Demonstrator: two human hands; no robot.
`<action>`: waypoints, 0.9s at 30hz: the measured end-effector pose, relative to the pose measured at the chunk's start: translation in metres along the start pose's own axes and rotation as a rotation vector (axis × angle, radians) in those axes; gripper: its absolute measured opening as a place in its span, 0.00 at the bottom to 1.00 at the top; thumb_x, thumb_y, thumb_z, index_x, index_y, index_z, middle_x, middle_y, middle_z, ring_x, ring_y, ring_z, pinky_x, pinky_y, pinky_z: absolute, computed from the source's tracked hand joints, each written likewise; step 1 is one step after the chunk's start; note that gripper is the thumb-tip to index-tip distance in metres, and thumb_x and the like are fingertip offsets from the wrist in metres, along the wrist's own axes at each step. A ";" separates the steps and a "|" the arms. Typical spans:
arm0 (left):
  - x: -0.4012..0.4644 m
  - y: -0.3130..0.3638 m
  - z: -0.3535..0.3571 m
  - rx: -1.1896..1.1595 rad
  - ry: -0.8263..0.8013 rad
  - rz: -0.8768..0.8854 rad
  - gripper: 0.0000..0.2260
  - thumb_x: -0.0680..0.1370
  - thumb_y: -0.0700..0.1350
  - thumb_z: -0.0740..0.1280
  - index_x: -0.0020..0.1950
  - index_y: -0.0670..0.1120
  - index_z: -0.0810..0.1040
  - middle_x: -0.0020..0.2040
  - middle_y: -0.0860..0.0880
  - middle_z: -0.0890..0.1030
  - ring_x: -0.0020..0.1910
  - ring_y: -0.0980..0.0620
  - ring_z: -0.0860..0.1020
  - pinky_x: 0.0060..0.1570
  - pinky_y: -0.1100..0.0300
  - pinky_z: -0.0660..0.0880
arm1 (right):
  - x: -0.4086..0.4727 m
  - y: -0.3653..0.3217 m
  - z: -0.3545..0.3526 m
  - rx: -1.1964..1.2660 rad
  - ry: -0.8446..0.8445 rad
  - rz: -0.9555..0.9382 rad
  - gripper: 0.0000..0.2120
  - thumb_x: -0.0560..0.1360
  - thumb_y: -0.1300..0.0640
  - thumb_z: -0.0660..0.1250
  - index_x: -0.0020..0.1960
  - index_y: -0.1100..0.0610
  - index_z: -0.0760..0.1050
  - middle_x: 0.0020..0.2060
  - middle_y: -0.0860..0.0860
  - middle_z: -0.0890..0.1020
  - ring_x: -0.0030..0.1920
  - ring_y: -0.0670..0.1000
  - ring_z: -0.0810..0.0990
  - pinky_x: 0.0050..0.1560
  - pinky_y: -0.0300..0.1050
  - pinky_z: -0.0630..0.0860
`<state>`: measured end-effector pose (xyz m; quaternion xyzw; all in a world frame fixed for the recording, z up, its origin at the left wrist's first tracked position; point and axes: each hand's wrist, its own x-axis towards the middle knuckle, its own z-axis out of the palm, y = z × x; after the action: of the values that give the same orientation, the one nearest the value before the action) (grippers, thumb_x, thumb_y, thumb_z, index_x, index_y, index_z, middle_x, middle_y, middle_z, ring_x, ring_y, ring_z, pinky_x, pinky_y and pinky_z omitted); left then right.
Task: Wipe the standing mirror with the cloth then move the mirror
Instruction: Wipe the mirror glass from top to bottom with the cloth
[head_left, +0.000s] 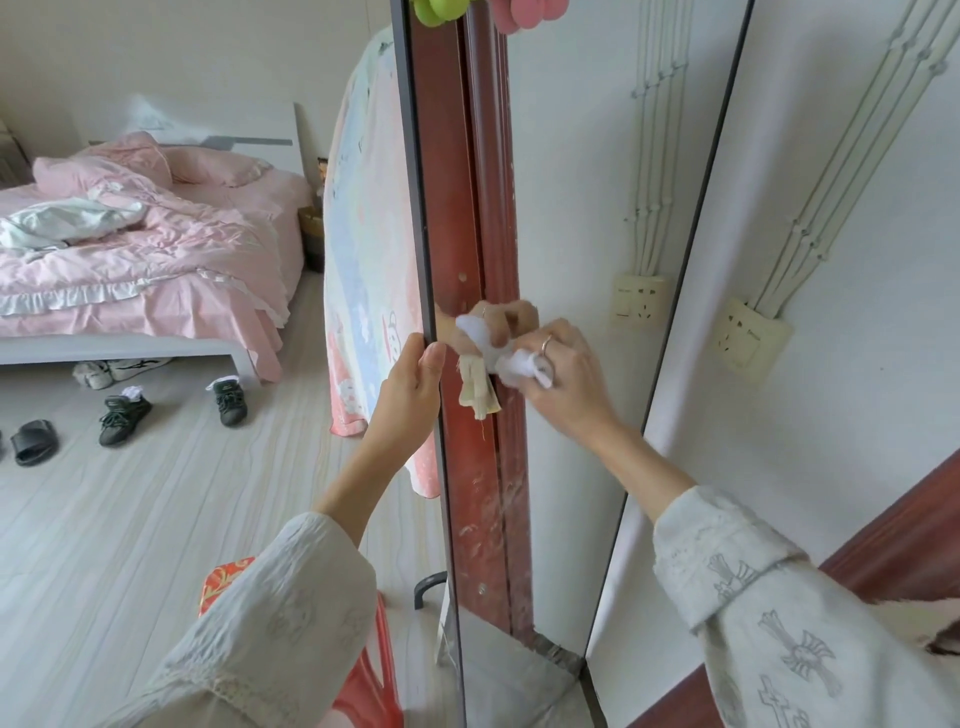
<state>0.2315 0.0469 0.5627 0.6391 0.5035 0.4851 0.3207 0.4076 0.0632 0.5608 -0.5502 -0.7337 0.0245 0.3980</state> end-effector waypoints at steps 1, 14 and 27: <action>0.000 0.000 0.000 0.002 0.001 0.002 0.13 0.81 0.52 0.51 0.38 0.48 0.60 0.32 0.53 0.62 0.30 0.54 0.61 0.40 0.51 0.69 | -0.012 0.005 0.010 0.009 -0.015 -0.010 0.10 0.68 0.61 0.69 0.50 0.61 0.80 0.45 0.58 0.76 0.49 0.57 0.75 0.45 0.50 0.75; -0.007 0.004 0.008 0.011 0.068 0.055 0.14 0.81 0.49 0.51 0.35 0.49 0.58 0.29 0.52 0.59 0.28 0.53 0.58 0.33 0.53 0.63 | 0.001 0.038 -0.039 0.148 0.057 0.228 0.06 0.69 0.68 0.66 0.45 0.62 0.78 0.45 0.58 0.78 0.45 0.55 0.76 0.45 0.39 0.73; -0.006 0.003 0.006 0.047 0.064 0.073 0.14 0.81 0.49 0.51 0.36 0.50 0.60 0.29 0.52 0.60 0.26 0.57 0.60 0.30 0.59 0.63 | -0.013 0.062 0.007 -0.101 0.108 0.139 0.08 0.67 0.71 0.65 0.46 0.68 0.78 0.47 0.63 0.76 0.49 0.62 0.75 0.48 0.39 0.66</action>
<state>0.2385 0.0412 0.5617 0.6485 0.5010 0.5048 0.2714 0.4538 0.0795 0.5193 -0.6198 -0.6715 -0.0148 0.4060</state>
